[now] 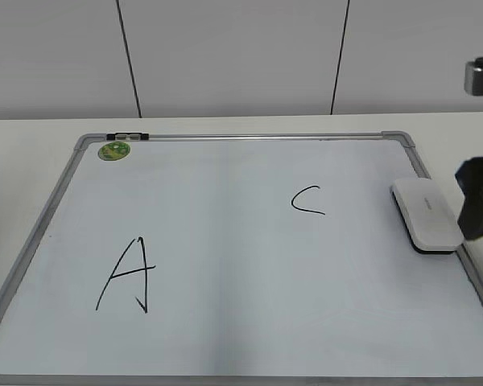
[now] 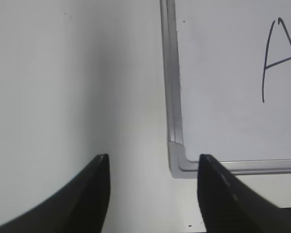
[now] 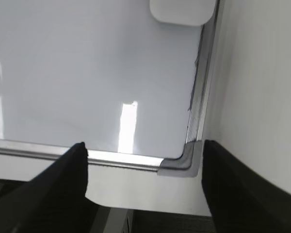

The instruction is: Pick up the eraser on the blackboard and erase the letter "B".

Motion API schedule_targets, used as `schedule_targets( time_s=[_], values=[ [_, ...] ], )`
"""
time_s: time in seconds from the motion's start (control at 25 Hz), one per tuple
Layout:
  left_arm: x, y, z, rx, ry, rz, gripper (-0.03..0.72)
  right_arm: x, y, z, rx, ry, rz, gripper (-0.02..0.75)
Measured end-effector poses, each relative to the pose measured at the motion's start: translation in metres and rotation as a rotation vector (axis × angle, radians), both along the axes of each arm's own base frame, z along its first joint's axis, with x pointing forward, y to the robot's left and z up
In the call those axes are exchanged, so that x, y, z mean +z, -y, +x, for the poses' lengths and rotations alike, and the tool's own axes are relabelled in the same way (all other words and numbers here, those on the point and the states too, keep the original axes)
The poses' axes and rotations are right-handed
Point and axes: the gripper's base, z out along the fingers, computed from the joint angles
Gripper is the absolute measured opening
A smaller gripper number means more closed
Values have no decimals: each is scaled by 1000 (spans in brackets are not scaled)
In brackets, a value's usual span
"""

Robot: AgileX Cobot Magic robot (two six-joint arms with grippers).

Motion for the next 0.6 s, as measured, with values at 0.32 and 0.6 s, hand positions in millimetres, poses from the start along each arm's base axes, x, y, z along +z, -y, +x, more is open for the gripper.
schedule_targets(
  time_s=[0.32,0.6],
  values=[
    [0,-3,-67,3,137,24,434,-9,13,-70,5,53,25,542],
    [-40,-4,-98,3,100,28,434,-8,27,-132,6,185,56,541]
  ],
)
